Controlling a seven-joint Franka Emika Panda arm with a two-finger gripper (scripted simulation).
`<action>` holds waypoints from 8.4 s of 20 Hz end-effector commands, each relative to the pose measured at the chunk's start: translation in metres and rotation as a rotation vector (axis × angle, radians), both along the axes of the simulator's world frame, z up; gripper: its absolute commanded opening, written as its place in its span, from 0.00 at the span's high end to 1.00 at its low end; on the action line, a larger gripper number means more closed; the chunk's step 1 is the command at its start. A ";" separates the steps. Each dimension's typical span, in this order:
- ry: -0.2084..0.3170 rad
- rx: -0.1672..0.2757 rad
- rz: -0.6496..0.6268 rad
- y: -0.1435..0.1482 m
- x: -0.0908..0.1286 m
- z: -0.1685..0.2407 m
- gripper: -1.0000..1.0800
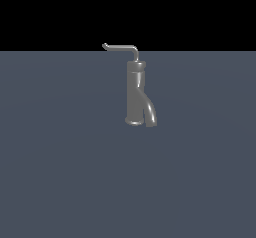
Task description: Turn on the faucet by rotating a designated handle.
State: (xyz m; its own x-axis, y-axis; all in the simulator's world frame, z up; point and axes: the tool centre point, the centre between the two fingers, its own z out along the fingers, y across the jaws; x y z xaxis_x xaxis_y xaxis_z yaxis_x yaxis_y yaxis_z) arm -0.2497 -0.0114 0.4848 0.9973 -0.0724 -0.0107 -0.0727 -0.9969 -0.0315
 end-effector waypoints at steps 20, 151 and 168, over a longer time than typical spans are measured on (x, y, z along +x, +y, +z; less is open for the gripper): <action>0.008 0.052 -0.023 0.005 0.015 0.004 1.00; 0.013 -0.031 -1.342 -0.009 0.235 -0.185 1.00; 0.019 -0.029 -1.316 -0.049 0.252 -0.185 1.00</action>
